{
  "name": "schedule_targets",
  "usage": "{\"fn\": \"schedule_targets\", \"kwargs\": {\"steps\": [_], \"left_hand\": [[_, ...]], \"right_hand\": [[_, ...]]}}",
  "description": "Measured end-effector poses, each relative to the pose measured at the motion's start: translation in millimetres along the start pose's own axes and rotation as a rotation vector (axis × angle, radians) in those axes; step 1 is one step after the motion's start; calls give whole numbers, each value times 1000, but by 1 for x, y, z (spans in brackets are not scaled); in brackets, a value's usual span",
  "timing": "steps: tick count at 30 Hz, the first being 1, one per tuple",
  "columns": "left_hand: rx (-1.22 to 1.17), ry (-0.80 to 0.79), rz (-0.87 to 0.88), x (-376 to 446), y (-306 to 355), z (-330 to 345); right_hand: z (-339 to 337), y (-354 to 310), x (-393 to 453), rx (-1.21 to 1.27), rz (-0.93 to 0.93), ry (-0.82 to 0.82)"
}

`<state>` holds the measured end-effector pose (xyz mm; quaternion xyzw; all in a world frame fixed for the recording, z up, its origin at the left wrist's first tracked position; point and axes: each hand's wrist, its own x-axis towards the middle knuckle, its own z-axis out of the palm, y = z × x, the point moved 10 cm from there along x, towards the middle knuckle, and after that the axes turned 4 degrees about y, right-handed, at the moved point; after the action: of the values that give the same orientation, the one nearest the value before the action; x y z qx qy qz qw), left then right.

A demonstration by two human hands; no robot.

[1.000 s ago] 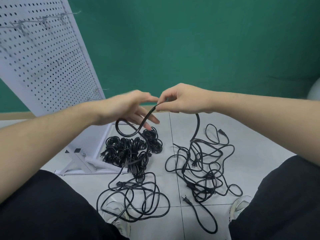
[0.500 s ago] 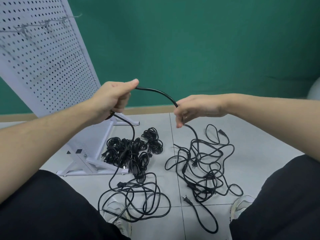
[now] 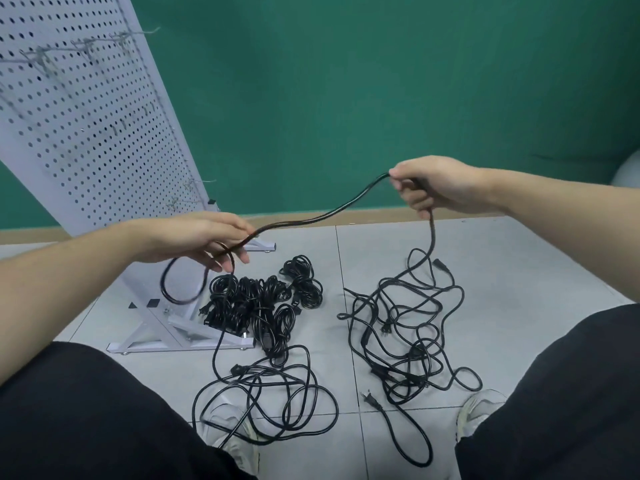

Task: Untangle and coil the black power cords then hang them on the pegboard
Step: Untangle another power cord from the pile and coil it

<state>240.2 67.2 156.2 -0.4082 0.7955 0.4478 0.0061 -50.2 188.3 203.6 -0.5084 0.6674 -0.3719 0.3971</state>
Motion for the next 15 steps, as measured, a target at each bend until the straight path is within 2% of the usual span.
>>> {"fn": "schedule_targets", "kwargs": {"steps": [2,5,7,9,12,15], "left_hand": [[-9,48,39,5,13,1],[-129,161,211,10,62,8],[-240,177,285,10,97,19],[-221,163,340,5,123,35],[-99,228,366,-2,136,46],[-188,381,429,-12,143,29]], "right_hand": [[20,-17,-2,-60,-61,-28],[59,-45,-6,-139,-175,-84],[79,-59,-9,-191,-224,-112],[88,-68,-12,-256,-261,-107],[93,-63,-17,-310,-200,-171],[102,-33,-25,-545,-106,-345]]}}
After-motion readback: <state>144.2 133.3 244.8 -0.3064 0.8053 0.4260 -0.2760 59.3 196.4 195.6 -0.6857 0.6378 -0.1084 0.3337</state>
